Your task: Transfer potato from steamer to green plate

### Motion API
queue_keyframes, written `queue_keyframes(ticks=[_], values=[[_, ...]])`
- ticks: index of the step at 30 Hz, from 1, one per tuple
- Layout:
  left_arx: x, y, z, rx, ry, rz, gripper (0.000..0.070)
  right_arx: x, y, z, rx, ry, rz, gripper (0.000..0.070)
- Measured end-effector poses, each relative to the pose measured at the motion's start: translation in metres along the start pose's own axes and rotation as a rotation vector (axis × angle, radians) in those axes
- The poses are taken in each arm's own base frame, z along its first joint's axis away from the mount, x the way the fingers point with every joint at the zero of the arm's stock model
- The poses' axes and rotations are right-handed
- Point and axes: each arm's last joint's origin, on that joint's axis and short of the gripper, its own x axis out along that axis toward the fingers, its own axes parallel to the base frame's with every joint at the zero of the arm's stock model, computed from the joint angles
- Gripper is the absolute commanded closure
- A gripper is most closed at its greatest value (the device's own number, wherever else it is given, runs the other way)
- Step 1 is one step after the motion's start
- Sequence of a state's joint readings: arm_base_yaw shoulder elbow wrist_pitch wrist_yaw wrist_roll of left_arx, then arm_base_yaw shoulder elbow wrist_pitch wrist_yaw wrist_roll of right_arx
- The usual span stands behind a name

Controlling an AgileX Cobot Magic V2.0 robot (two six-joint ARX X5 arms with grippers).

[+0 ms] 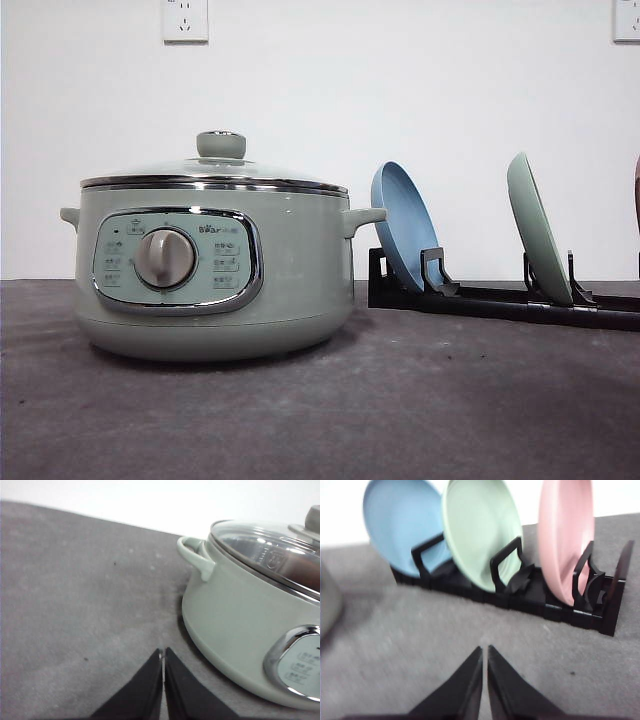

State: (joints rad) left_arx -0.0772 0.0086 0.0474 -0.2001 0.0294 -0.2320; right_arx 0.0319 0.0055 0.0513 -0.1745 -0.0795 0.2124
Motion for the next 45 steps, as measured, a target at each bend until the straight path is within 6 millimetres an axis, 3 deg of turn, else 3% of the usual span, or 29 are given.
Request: queue_keyframes(ticks=[9, 18, 29, 37, 45], values=[[-0.006, -0.010, 0.040, -0.111, -0.026, -0.003, 0.0697, -0.020, 0.013, 0.051, 0.102, -0.077, 0.025, 0.0696], [-0.005, -0.027, 0.112, -0.109, 0.043, -0.016, 0.0698, -0.039, 0.030, 0.111, 0.130, 0.009, 0.110, 0.0696], [0.000, -0.064, 0.189, 0.019, 0.166, -0.257, 0.0698, -0.045, 0.050, 0.175, 0.083, 0.212, 0.258, 0.0696], [-0.002, -0.089, 0.209, 0.093, 0.331, -0.491, 0.0698, -0.034, 0.062, 0.200, 0.002, 0.357, 0.409, 0.0696], [0.000, -0.098, 0.209, 0.158, 0.371, -0.603, 0.0698, -0.027, 0.072, 0.204, -0.113, 0.406, 0.556, 0.0696]])
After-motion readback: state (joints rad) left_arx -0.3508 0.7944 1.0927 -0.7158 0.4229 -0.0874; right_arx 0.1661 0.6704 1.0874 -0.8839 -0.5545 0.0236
